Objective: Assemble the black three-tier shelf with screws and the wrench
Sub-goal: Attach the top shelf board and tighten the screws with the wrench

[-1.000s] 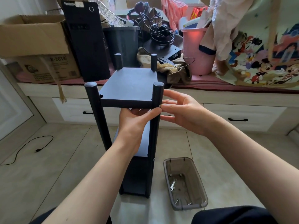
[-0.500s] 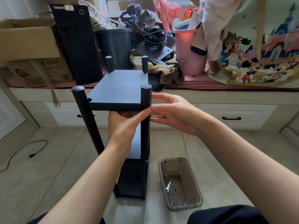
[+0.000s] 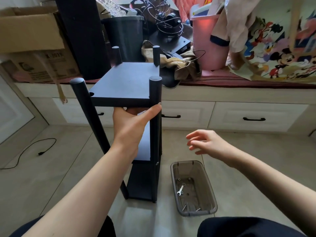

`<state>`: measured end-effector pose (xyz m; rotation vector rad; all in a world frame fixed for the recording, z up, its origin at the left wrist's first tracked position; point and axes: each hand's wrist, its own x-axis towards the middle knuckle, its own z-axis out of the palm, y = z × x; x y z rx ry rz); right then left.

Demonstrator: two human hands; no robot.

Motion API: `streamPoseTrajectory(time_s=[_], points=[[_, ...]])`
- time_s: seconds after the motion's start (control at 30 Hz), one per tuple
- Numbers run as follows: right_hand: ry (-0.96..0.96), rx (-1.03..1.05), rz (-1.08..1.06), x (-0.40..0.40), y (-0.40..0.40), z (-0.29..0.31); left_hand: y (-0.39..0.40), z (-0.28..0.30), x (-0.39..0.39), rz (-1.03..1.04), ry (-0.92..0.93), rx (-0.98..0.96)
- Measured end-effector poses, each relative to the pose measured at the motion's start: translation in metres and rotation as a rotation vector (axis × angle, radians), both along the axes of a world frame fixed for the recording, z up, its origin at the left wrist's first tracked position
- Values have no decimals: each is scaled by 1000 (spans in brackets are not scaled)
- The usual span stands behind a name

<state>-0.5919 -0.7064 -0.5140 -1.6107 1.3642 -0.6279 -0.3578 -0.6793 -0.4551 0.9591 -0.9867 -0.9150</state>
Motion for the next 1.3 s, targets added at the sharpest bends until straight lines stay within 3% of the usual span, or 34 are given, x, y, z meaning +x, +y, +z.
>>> streamPoseTrajectory(time_s=[0.33,0.63,0.9,1.03,1.13,1.3], points=[[316,211,25,-13,-12,-159,5,1,-4,35,8,12],[535,262,128,-6,-43,-255,8,0,-6,86,-43,-4],[676,243,322,12,-66,-307,6,-3,-6,110,-64,-32],[800,48,403,12,-71,-328,4,-5,-5,95,-83,-53],[824,-54,379,14,-70,-337,5,-5,-5,64,-75,-77],[838,47,306,25,-68,-334,5,-6,-6,72,-80,-83]])
